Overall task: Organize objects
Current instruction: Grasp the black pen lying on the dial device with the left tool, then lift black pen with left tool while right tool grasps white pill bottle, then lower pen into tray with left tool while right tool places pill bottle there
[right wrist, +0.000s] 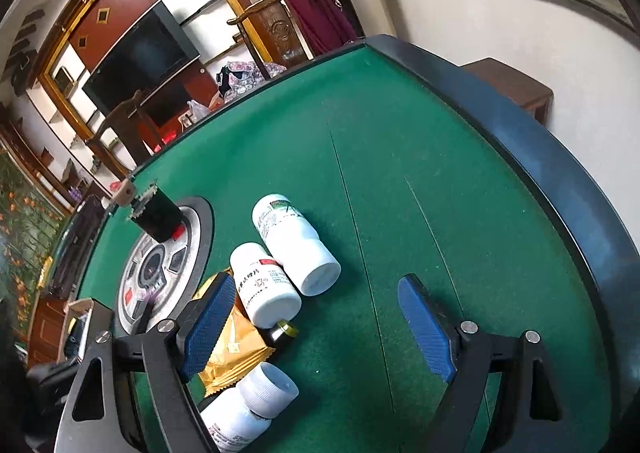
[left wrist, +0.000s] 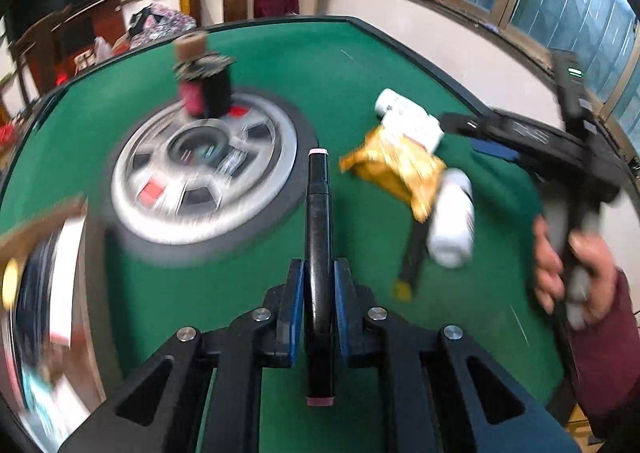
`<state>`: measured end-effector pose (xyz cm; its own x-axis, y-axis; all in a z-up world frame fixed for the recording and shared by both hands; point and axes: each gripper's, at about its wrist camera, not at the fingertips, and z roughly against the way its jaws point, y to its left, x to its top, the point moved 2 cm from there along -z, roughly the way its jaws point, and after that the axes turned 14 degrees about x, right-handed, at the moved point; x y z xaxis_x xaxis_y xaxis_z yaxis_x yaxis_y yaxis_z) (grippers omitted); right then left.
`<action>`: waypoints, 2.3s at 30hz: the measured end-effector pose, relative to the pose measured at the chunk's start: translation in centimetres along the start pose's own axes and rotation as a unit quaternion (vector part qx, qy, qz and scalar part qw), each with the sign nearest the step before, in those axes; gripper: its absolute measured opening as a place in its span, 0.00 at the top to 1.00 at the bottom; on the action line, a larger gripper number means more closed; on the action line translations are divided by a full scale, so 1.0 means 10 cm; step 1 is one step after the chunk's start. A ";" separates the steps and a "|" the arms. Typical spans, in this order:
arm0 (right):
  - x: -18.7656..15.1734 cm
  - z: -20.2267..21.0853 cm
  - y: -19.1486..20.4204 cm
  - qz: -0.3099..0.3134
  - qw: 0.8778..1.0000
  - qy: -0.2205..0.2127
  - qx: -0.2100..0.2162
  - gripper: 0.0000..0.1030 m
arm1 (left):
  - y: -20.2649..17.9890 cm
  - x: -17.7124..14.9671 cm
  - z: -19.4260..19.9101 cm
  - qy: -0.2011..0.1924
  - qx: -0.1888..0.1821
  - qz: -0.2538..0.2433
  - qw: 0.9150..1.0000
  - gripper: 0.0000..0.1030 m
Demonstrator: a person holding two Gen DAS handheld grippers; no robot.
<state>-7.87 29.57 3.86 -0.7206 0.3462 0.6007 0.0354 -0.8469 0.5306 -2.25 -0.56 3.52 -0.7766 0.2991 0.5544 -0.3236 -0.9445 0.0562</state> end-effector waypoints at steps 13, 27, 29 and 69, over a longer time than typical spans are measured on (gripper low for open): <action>-0.58 0.14 0.43 -0.013 0.997 0.064 -0.036 0.23 | 0.31 -0.55 0.60 -0.056 -0.038 0.057 0.996 0.86; -0.57 0.07 0.45 0.027 0.988 0.088 -0.121 0.64 | 0.76 -0.98 0.85 -0.081 -0.053 0.119 0.988 0.86; -0.60 0.18 0.44 0.010 0.992 0.084 -0.093 0.64 | 0.84 -1.03 0.93 -0.089 -0.050 0.127 0.987 0.86; -2.30 -0.89 3.45 0.217 0.909 0.296 0.197 0.63 | 2.32 -1.75 1.00 -0.039 0.190 0.248 0.949 0.86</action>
<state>3.79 -11.16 3.04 -0.8222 -0.3624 0.4390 0.5661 -0.6020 0.5632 9.27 -29.03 3.39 -0.7352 -0.1925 0.6499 0.3014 -0.9517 0.0591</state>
